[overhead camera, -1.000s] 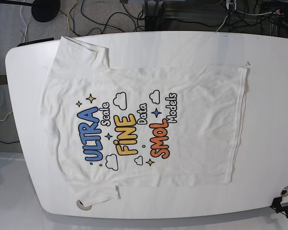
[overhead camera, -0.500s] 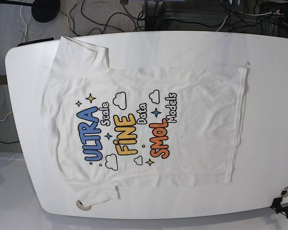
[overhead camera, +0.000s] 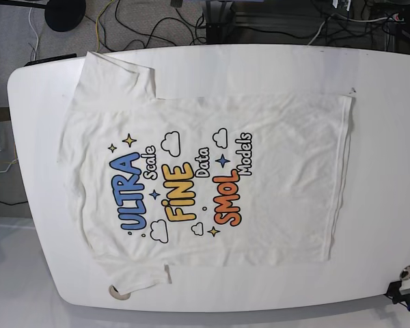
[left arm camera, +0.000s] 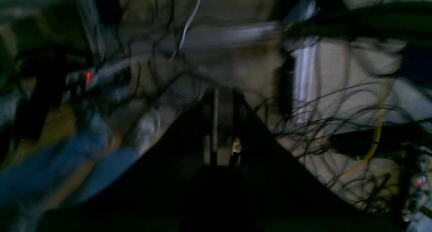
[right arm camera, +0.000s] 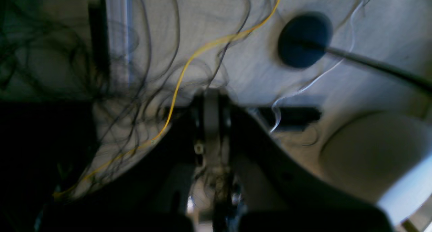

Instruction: Fold the T-shirt properly

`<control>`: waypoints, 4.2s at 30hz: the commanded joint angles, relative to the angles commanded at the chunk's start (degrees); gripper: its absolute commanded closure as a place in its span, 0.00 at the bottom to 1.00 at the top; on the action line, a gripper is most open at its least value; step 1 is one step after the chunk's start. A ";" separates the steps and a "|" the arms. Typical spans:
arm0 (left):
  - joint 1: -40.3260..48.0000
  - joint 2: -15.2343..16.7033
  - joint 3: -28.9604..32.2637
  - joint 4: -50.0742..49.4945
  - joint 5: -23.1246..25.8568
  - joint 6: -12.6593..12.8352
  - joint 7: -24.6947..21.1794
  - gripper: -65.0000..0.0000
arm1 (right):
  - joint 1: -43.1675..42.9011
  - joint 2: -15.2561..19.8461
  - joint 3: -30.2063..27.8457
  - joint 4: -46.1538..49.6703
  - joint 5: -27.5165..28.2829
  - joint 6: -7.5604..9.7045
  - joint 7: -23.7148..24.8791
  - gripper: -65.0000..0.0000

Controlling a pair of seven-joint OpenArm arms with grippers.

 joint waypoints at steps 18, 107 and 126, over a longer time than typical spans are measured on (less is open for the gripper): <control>2.50 -1.47 -4.21 20.85 -4.03 -4.60 2.77 1.00 | -3.91 -0.10 15.91 33.76 10.12 2.71 -9.39 1.00; -12.06 -1.99 -19.54 28.72 -22.00 -9.53 16.77 0.76 | 27.79 9.46 44.78 10.64 34.52 30.41 -46.62 0.70; -13.32 -1.81 -19.37 27.95 -22.42 -9.51 17.19 0.77 | 28.30 9.12 44.73 7.99 35.40 30.39 -47.66 0.71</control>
